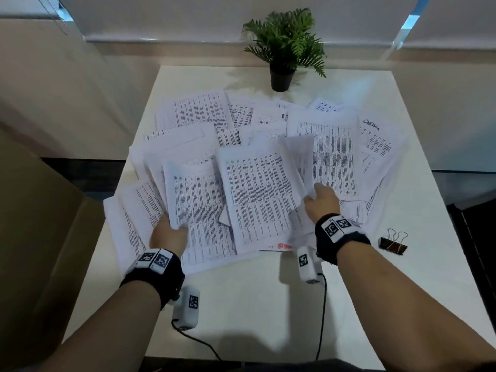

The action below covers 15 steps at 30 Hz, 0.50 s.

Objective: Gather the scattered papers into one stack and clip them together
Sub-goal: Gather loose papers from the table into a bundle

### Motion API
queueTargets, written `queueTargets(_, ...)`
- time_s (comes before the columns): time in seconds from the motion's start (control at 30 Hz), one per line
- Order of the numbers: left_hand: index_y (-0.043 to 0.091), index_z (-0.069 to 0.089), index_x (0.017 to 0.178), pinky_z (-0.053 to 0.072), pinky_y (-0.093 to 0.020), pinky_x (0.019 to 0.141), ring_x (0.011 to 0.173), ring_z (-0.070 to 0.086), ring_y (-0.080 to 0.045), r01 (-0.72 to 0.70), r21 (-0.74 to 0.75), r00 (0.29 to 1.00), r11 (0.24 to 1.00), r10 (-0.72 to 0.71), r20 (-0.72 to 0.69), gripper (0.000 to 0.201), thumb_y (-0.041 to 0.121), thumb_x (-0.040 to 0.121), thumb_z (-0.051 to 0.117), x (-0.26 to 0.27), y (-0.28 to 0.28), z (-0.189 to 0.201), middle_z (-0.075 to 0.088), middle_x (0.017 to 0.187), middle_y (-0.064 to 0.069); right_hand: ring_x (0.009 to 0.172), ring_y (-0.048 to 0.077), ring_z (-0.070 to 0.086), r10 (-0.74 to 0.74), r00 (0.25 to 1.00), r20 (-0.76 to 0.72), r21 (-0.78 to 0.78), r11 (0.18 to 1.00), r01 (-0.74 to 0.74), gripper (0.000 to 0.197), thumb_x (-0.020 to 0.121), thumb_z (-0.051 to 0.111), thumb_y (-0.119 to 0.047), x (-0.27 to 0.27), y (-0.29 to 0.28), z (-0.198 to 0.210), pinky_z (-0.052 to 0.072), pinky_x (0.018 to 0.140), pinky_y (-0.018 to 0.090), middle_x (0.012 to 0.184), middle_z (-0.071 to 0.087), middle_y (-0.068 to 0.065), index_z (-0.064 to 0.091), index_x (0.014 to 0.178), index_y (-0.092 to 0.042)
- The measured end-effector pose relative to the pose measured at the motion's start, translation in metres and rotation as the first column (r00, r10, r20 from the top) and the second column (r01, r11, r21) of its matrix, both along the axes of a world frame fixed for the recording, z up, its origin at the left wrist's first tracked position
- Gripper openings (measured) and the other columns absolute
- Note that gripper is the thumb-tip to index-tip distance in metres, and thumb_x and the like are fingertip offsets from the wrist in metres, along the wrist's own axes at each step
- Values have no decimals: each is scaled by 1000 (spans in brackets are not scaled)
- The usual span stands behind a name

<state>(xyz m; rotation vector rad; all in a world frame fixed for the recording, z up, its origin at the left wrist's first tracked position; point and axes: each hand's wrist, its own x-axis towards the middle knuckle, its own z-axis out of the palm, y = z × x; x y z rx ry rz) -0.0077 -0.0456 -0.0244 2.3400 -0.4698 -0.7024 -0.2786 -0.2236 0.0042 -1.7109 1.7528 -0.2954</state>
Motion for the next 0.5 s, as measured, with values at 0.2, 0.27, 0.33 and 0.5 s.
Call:
queueTargets(0.2,5,53,125,49,-44,90,106,60,-41,-70,-132,968,989,100,231,29,6,96,48,19,17,28,63,119,-23,69,29,58,29,989,148,-342,940,24,13,98,43,-19,4,18,42,53,62,39,79,58,7,51,90,-12)
queueTargets(0.27,5,56,124,49,-43,93,107,61,-39,-62,-177,962,982,106,252,28,6,96,49,29,23,36,65,117,-21,66,21,56,5,970,245,-379,921,91,10,98,44,-19,8,18,62,50,58,30,80,58,4,53,95,-13)
queueTargets(0.33,5,59,120,51,-46,93,105,63,-37,-43,-247,966,968,103,238,26,7,95,53,36,27,43,66,113,-20,65,11,53,-21,927,374,-309,940,146,8,97,46,-13,15,17,79,45,53,19,83,57,1,53,97,-15)
queueTargets(0.5,11,61,121,49,-36,89,102,62,-27,-66,-320,996,945,45,-71,27,18,95,58,21,33,58,67,112,-6,84,10,53,-42,886,462,43,999,25,11,90,52,-32,42,22,66,46,77,27,92,56,-2,55,91,-21)
